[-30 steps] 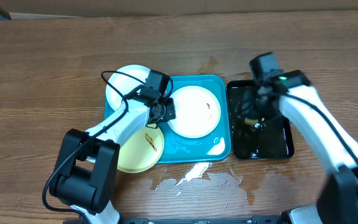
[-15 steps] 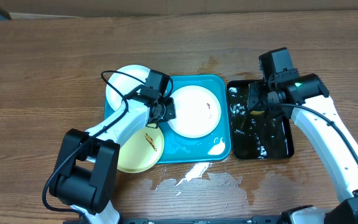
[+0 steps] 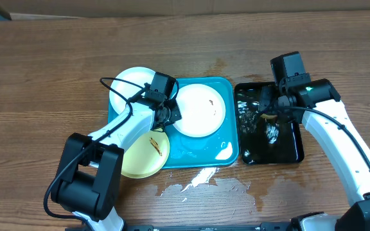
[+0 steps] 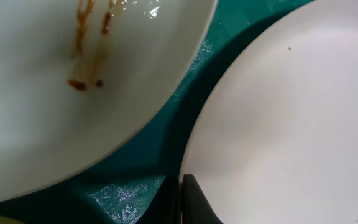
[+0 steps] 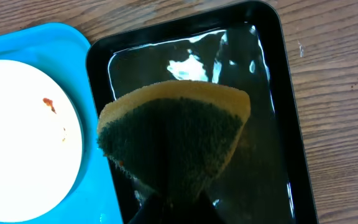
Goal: Clean dirty plates on tray and stack at the side
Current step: 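Lift the sponge and carry it over the white plate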
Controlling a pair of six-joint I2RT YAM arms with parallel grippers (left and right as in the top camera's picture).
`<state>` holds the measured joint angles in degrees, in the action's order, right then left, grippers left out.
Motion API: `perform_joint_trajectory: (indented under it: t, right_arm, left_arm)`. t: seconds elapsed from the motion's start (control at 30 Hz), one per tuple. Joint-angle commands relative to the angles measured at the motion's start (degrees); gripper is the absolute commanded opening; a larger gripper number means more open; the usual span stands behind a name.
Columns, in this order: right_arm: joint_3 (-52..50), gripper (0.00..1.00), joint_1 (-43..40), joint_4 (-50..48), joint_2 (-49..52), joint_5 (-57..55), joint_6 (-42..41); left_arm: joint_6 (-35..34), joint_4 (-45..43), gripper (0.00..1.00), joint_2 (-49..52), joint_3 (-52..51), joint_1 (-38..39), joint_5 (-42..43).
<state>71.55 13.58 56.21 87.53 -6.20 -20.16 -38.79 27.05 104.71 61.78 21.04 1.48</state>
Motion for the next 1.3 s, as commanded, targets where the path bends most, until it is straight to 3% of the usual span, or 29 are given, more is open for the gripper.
perform_joint_trajectory:
  t: [0.0,0.13,0.2,0.23,0.27,0.3,1.27]
  right_arm:
    - [-0.1,0.04,-0.2,-0.3,-0.2,0.0,0.6]
    - [-0.2,0.04,-0.2,-0.3,0.5,0.0,0.8]
    - [-0.3,0.04,-0.2,-0.4,0.7,0.0,1.0]
    - [-0.3,0.04,-0.2,-0.4,0.8,0.0,1.0]
    - [-0.3,0.04,-0.2,-0.5,0.9,0.0,0.9]
    - [-0.3,0.04,-0.2,-0.5,0.9,0.0,0.9]
    - [-0.3,0.04,-0.2,-1.4,1.2,0.3,-0.6]
  left_arm:
    - [-2.1,0.8,0.04,0.8,-0.2,0.4,-2.1]
    - [-0.9,0.9,0.29,0.8,-0.2,0.4,-2.0]
    - [-0.9,1.1,0.36,0.8,-0.2,0.4,-2.0]
    - [-0.8,1.2,0.29,0.8,-0.2,0.4,-1.9]
    - [-0.8,1.3,0.13,0.8,-0.2,0.4,-1.9]
    - [-0.8,1.4,0.04,0.8,-0.2,0.4,-1.9]
    - [0.7,1.4,0.04,0.8,-0.2,0.4,-1.5]
